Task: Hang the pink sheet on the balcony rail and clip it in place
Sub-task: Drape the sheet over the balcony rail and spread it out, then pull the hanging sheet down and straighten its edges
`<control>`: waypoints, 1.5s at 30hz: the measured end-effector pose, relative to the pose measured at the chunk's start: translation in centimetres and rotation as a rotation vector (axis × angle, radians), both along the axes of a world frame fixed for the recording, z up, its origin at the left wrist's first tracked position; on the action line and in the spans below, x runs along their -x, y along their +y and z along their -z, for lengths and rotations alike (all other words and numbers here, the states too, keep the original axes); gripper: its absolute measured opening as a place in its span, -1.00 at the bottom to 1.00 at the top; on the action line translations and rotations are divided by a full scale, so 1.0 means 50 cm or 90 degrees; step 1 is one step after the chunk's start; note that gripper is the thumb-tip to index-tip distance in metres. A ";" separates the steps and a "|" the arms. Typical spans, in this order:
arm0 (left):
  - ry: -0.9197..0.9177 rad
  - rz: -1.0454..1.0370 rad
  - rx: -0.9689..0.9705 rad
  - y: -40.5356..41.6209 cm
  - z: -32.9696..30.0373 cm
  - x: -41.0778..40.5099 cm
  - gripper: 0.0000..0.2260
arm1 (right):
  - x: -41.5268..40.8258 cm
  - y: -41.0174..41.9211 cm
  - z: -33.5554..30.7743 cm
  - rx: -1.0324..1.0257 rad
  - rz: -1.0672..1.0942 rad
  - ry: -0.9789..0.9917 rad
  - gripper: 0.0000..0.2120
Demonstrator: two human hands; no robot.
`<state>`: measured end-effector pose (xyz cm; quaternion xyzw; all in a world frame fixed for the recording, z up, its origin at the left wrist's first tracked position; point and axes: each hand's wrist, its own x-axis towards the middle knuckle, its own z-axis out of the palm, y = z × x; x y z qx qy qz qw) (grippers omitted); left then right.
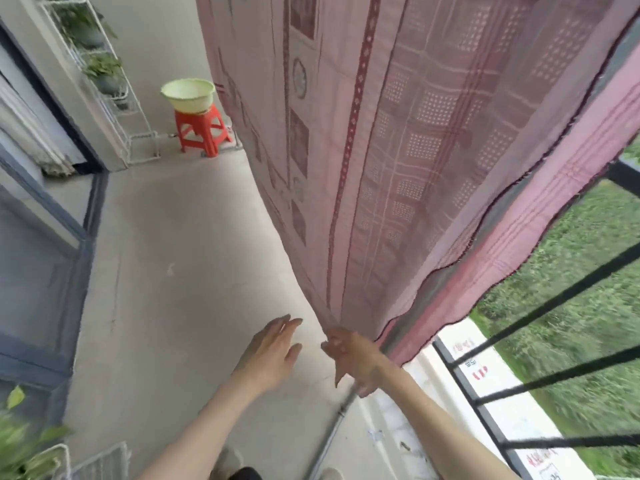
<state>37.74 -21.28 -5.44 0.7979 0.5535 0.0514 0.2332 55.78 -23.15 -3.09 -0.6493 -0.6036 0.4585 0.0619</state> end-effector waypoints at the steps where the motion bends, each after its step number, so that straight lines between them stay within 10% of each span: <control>1: 0.003 -0.025 -0.013 0.014 -0.017 0.032 -0.57 | 0.028 0.027 -0.011 -0.027 -0.013 0.003 -0.57; 20: -0.082 -0.140 -0.221 0.570 -0.327 0.562 -0.54 | 0.486 0.623 -0.372 -0.429 -0.123 -0.083 -0.45; 45: -0.105 -0.087 -0.471 1.596 -0.564 0.743 -0.57 | 0.669 1.631 -0.587 -0.655 -0.046 -0.117 -0.41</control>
